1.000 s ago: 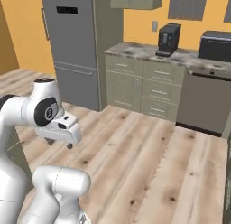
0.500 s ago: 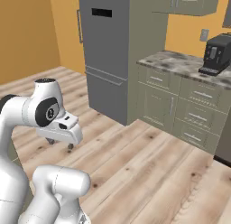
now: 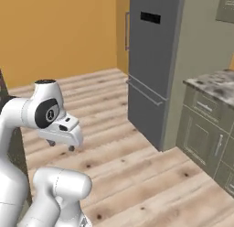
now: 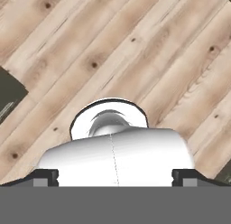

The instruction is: Place one of the steaks on the plate and the other in the bowl. Then place the bowl in the fridge.

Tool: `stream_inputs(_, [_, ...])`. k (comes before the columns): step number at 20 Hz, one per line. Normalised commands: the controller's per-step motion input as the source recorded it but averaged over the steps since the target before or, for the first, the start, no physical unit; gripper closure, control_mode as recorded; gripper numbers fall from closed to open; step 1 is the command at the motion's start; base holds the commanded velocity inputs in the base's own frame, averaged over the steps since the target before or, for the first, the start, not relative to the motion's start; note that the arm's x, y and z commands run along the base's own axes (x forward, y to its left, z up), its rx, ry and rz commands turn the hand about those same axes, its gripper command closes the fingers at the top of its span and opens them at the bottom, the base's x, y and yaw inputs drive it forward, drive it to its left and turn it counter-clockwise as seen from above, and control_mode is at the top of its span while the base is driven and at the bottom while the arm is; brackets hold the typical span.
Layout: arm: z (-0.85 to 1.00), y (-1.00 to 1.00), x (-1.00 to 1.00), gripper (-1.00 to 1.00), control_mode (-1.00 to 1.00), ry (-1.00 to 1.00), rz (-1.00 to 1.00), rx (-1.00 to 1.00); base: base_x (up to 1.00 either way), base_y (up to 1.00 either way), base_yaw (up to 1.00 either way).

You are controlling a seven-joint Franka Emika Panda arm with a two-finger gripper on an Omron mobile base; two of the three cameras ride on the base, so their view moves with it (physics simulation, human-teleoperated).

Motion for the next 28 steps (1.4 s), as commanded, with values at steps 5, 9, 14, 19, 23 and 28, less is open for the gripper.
stream_inputs(5, [0.0,0.0,0.0,-1.0,1.0,0.0,0.0,0.0,0.83,-0.33,0.73])
stream_inputs(9, [0.0,0.0,0.0,-1.0,1.0,0.0,0.0,0.0,1.0,-0.3,0.7])
stream_inputs(14, [0.0,0.0,0.0,-1.0,1.0,0.0,0.0,0.0,1.0,-0.72,0.35])
stream_inputs(19, [0.0,0.0,0.0,-1.0,1.0,0.0,0.0,0.0,0.72,-0.21,0.1])
stream_inputs(23, [0.0,0.0,0.0,-1.0,1.0,0.0,0.0,0.0,1.0,0.01,-0.23])
stream_inputs(28, [0.0,0.0,0.0,-1.0,1.0,0.0,0.0,0.0,1.0,0.0,-0.41])
